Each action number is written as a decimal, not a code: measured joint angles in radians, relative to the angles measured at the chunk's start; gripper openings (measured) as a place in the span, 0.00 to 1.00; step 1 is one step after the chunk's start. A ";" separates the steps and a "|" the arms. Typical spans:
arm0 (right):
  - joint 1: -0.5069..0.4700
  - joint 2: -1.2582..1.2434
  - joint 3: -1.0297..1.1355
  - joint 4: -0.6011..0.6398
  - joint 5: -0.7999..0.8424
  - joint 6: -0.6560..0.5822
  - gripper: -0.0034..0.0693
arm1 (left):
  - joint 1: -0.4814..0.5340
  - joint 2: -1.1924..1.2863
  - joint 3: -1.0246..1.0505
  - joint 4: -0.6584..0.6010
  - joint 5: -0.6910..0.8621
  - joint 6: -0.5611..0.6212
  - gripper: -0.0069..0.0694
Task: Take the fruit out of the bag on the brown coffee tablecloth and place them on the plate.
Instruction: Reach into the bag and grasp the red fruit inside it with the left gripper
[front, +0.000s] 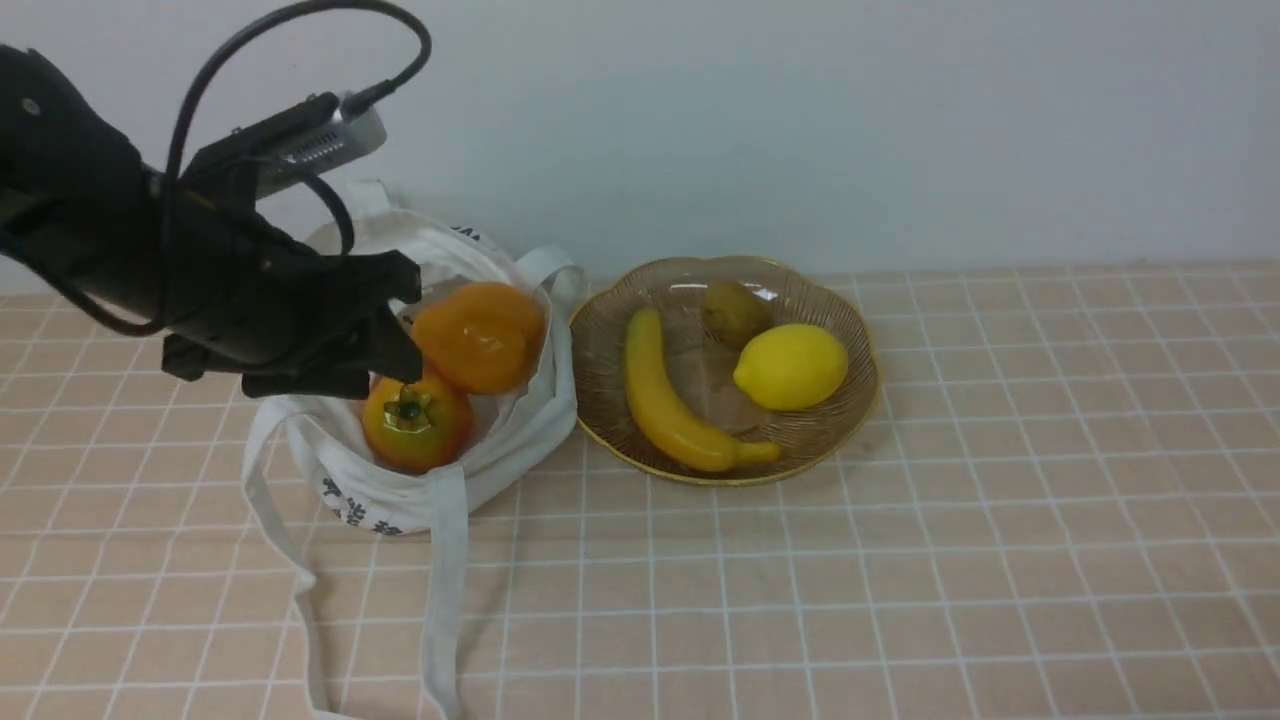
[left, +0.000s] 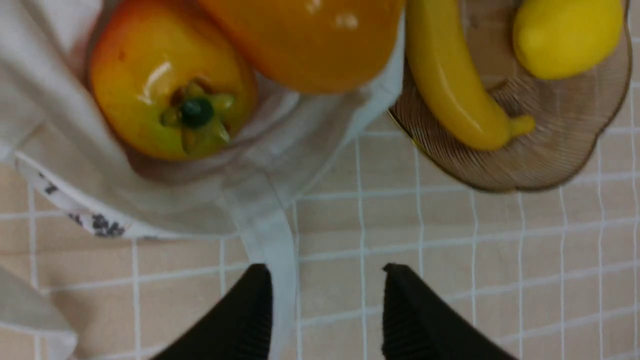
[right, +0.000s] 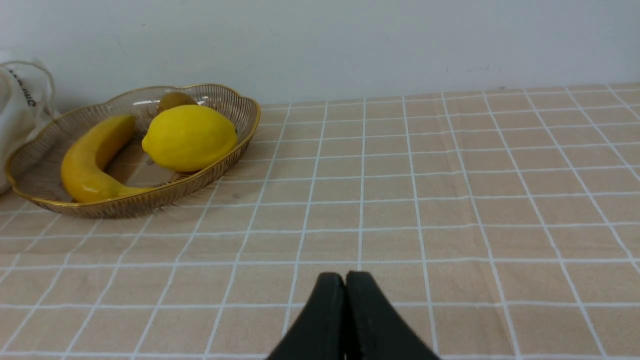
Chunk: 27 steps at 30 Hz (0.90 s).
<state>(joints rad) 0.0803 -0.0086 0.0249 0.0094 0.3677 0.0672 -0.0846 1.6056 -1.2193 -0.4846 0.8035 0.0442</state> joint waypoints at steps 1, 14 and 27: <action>0.000 0.000 0.000 0.000 0.000 0.000 0.03 | 0.000 0.003 0.000 0.000 -0.008 0.000 0.55; 0.000 0.000 0.000 0.000 0.000 0.000 0.03 | 0.000 0.159 -0.003 -0.340 -0.368 -0.149 0.89; 0.000 0.000 0.000 0.000 0.000 0.000 0.03 | 0.000 0.282 -0.008 -0.521 -0.394 -0.149 0.84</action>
<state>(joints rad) 0.0803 -0.0086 0.0249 0.0094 0.3677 0.0672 -0.0846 1.8876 -1.2277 -1.0058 0.4094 -0.1047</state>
